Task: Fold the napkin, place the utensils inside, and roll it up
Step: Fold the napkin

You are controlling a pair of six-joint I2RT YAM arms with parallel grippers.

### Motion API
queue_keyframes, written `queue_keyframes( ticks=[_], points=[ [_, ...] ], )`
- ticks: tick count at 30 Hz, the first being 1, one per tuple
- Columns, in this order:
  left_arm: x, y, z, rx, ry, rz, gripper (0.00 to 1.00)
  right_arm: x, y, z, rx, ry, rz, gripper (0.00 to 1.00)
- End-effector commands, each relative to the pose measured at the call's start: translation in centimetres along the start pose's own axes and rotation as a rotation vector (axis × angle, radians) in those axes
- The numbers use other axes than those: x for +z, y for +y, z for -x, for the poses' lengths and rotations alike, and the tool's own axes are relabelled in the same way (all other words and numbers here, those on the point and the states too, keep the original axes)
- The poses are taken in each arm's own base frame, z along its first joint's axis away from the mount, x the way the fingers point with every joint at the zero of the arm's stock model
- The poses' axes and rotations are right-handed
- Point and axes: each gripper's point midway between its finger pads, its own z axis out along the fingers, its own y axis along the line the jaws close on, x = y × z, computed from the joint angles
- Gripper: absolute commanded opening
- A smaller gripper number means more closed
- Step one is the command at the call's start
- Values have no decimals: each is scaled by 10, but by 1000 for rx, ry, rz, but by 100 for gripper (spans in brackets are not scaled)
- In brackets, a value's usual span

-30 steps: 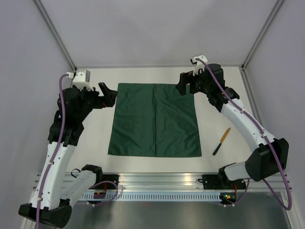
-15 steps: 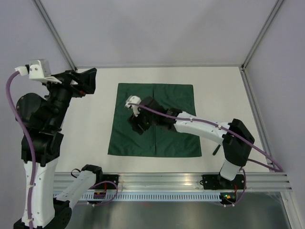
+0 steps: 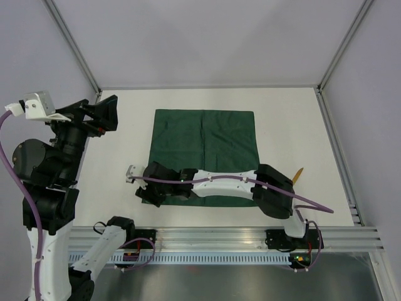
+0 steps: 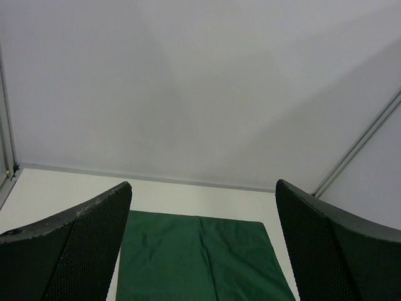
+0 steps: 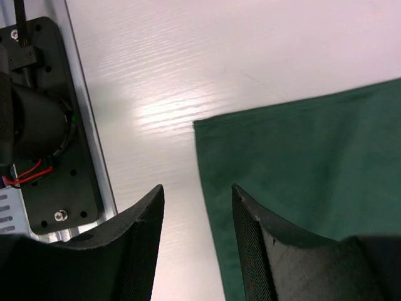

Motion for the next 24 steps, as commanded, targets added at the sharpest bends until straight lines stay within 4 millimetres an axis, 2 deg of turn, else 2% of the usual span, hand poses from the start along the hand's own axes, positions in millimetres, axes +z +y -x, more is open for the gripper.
queue_keyframes(
  ticks=[1,3,4,5,11,17,24],
  points=[
    [-7,8,-1,-3,-8,37,100,20,7,6,-19,-13,-18,53],
    [-9,11,-1,11,-8,50,100,32,4,2,-21,-12,-42,53],
    [-11,11,-1,14,-7,52,100,35,4,6,-21,-20,-46,54],
    [-10,12,-1,18,-5,56,100,43,2,0,-22,-3,-51,54],
    [-10,14,-9,21,13,58,100,62,-4,-5,-22,10,-89,54],
    [-6,17,-18,26,33,66,100,72,-11,-4,-22,3,-123,54],
    [-3,19,-22,35,44,73,100,78,-9,-5,-24,0,-126,54]
  ],
)
